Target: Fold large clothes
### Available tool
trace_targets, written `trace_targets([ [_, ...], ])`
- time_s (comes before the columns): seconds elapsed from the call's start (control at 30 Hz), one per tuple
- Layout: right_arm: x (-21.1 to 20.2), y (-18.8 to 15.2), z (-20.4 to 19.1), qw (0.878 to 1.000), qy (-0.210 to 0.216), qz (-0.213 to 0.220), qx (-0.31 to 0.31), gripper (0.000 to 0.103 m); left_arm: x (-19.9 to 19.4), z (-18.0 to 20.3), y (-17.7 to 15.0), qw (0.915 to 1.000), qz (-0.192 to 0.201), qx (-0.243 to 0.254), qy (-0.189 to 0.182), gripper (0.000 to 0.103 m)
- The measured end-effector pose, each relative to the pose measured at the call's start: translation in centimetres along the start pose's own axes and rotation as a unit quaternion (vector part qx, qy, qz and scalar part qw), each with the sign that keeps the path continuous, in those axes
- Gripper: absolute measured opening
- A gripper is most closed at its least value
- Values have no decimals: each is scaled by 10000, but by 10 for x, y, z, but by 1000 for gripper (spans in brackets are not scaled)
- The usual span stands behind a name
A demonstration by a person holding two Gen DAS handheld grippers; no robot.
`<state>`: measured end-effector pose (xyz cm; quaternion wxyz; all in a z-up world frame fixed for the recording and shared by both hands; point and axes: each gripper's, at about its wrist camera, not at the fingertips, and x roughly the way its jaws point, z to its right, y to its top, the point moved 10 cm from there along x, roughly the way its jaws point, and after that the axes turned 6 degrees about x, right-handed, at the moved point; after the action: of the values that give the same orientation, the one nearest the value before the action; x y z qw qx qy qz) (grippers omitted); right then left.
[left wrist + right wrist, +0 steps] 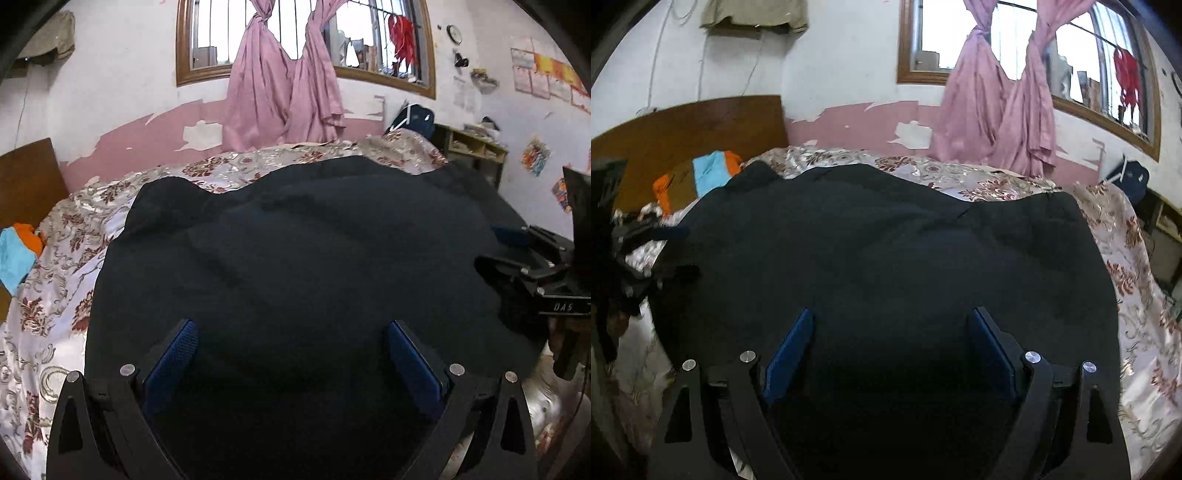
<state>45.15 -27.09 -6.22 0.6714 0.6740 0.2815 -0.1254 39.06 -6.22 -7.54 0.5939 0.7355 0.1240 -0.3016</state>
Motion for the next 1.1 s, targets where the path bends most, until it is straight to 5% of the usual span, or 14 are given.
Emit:
trace_targets([
  [0.27,39,35,4,9999,-128,75,-58,82,30,-20,27,9991,-44,-423,62,102],
  [0.63,96,54,16,9990,-242,-256,292,82,69,-78,33,9918,-326,-1037,667,103],
  [1.1,159,59,15,9948,-163,-878,489,93,124,-101,33,9898,-864,-1118,189,103],
])
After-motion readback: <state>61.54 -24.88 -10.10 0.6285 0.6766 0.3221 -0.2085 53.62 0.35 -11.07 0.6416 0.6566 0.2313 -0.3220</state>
